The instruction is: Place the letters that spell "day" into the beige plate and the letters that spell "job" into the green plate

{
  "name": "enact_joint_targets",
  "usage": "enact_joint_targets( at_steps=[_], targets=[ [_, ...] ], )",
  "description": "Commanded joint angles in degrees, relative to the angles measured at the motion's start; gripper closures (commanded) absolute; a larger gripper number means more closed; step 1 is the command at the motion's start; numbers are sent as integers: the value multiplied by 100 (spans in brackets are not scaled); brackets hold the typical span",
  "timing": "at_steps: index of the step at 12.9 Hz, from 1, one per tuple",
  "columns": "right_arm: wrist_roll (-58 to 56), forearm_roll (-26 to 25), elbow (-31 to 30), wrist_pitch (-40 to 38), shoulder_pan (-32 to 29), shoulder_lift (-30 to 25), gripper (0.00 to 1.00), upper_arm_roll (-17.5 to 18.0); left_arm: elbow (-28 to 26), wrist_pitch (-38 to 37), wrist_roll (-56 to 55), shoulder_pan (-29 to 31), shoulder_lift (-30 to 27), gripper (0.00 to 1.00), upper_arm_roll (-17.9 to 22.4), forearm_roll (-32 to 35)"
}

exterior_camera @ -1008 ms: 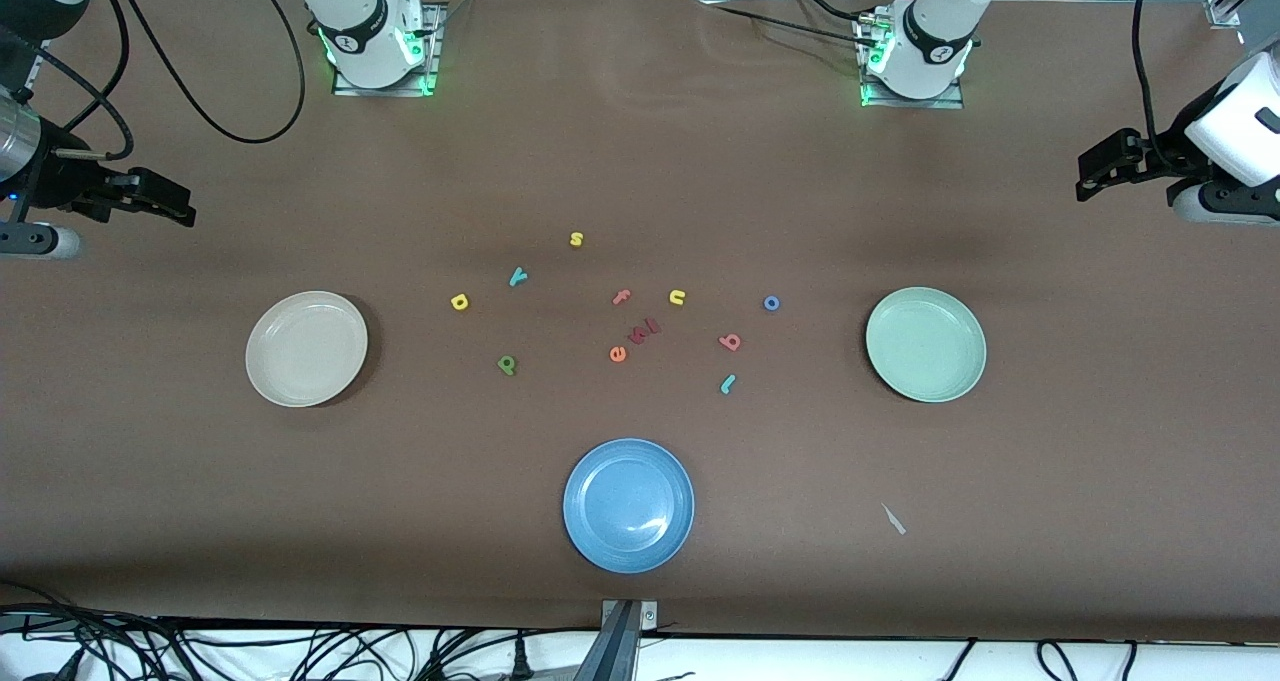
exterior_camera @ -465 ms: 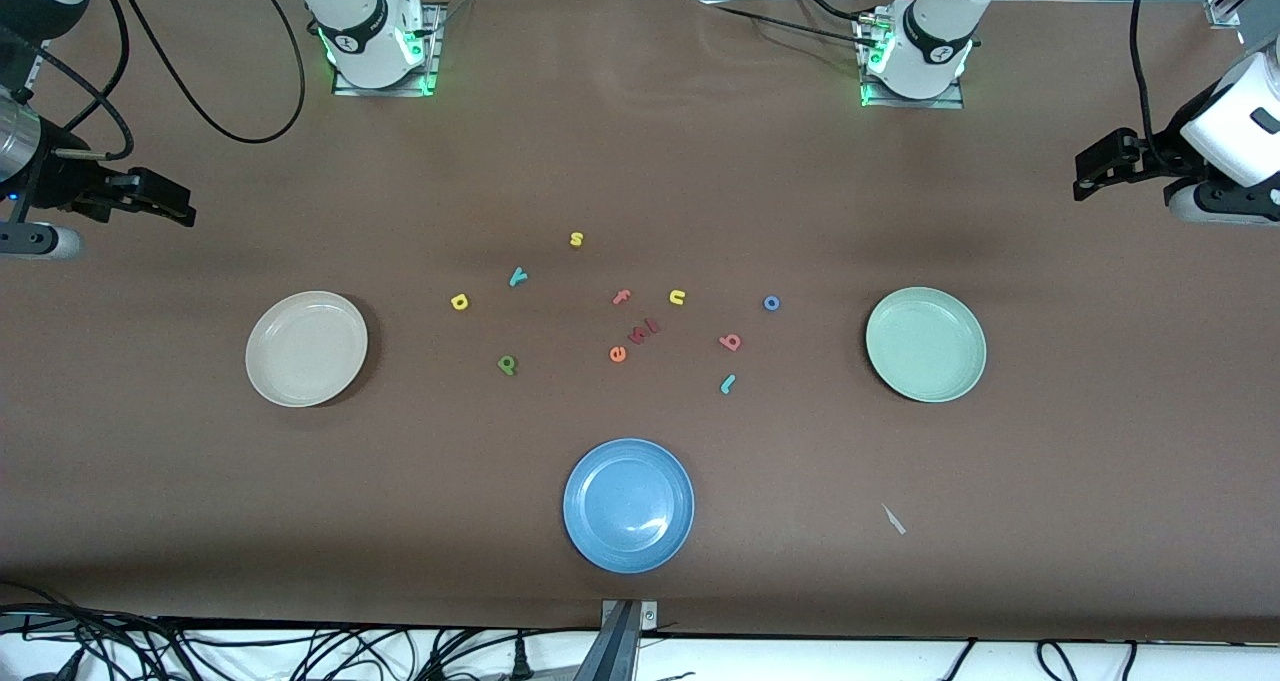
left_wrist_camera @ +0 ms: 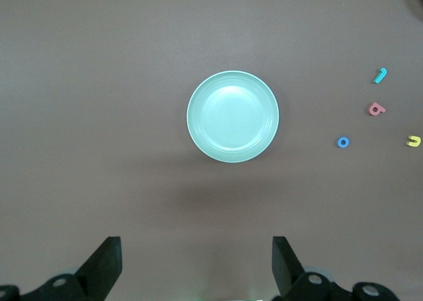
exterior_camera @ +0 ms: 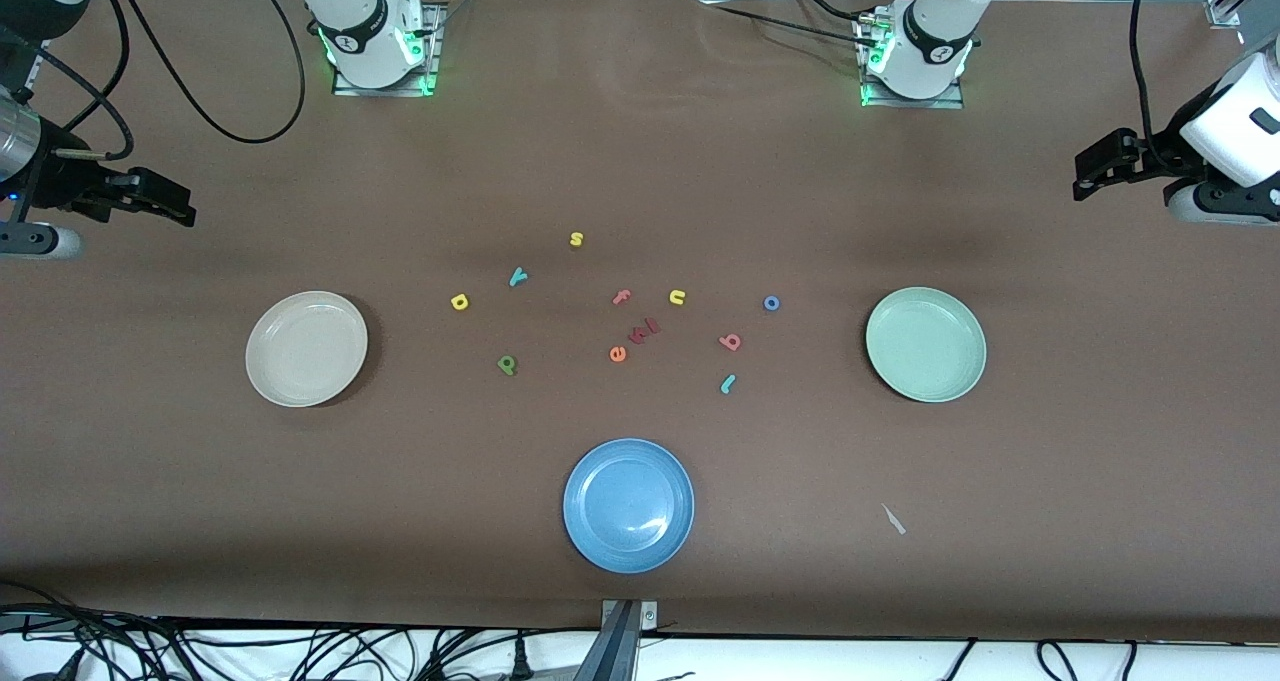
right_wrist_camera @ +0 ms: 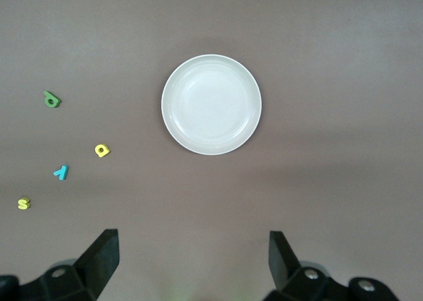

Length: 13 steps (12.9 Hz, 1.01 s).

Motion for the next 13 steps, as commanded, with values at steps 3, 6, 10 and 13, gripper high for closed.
enact_joint_targets(
  at_steps=[3,6,10,13],
  targets=[
    [-5,-31,-93,-19,-41,-119,0,37,-51,-34,-8,13,-62,0,-30,-18],
    [-14,-31,-102,-19,-41,-111,0,37,-51,-34,-8,4,-62,0,-39,-18],
    [-22,-31,-102,-62,-41,-93,0,37,-51,-34,-490,-4,-9,0,-293,-18],
    [-14,-31,-93,-80,-41,-75,0,37,-51,-34,-1034,4,96,0,-591,-18]
  ],
)
